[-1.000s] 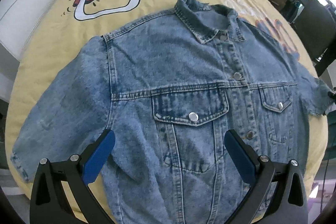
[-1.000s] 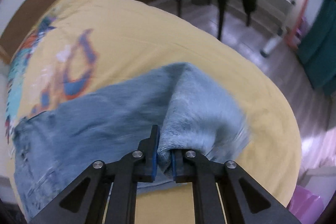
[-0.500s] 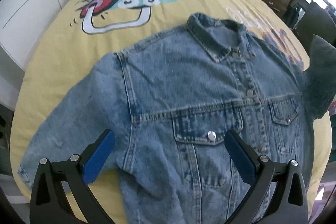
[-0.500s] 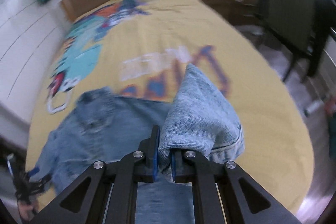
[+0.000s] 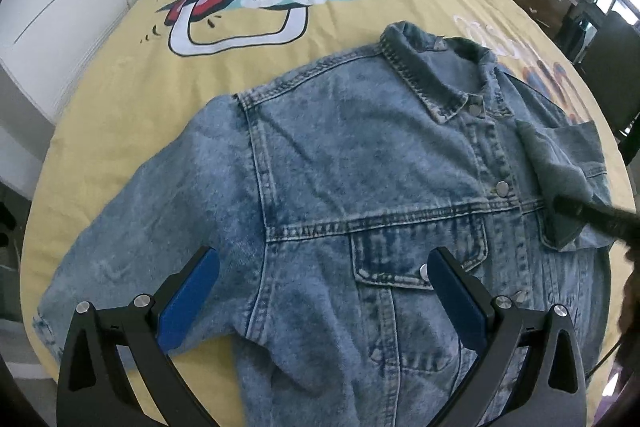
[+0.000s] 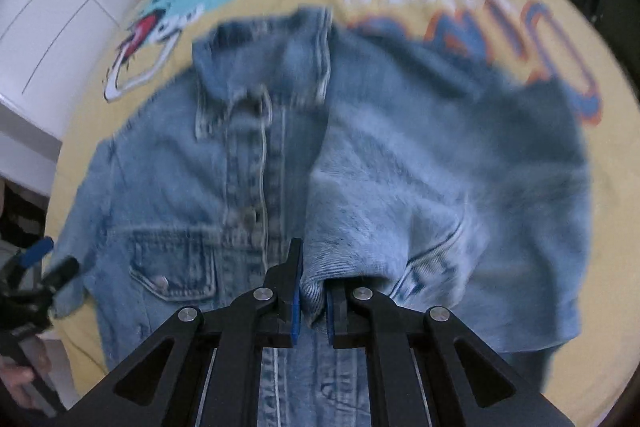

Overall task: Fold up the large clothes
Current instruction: 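Carry the cuff across the jacket front with the right gripper, then open, then close the left gripper on the folded sleeve cuff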

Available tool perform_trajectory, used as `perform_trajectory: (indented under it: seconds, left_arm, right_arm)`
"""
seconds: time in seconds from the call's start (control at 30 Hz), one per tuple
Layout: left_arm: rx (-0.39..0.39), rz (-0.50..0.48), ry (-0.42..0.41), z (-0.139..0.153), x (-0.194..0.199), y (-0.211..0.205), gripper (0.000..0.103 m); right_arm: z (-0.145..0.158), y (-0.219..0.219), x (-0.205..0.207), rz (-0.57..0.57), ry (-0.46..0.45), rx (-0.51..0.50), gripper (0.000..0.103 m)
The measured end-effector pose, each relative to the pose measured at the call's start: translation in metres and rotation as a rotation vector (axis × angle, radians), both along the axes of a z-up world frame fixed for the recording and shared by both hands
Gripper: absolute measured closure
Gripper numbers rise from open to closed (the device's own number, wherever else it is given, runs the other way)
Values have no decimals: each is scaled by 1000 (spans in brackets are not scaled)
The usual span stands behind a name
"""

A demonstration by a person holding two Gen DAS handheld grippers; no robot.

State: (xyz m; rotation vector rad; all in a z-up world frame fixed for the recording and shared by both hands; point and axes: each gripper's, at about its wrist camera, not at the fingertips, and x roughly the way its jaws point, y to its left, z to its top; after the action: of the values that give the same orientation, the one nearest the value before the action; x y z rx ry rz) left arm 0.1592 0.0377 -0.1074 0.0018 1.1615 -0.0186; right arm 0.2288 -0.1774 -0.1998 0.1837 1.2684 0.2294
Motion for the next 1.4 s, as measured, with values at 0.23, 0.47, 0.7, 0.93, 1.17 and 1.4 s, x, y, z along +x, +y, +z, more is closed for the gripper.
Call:
perform_trajectory:
  seconds: [0.23,0.47,0.7,0.93,1.17,1.4]
  left_arm:
    - [3,-1,2,0,2,-7,1]
    - [44,-62,-5,2,-1,-26,1]
    - [62,-164,-12,-1,-2,-66,1]
    - [82,-355,-27,-15,-3,-131,1]
    - [224,-505,-50,-33,-3,-207,1]
    - [368,-585,-41,-61,5,-245,1]
  right_arm:
    - [-3,14,-8,57,14,17,36]
    - [23,-6,-46,125,-17,-59,20]
    - [21,-96,-85,-14,-32,-173,19]
    - [-16,-177,-99,-188,34,-222,19]
    - [-32,-197,-108,-218,37,-108,19]
    - [-39,-205,-108,-226,29,-38,19]
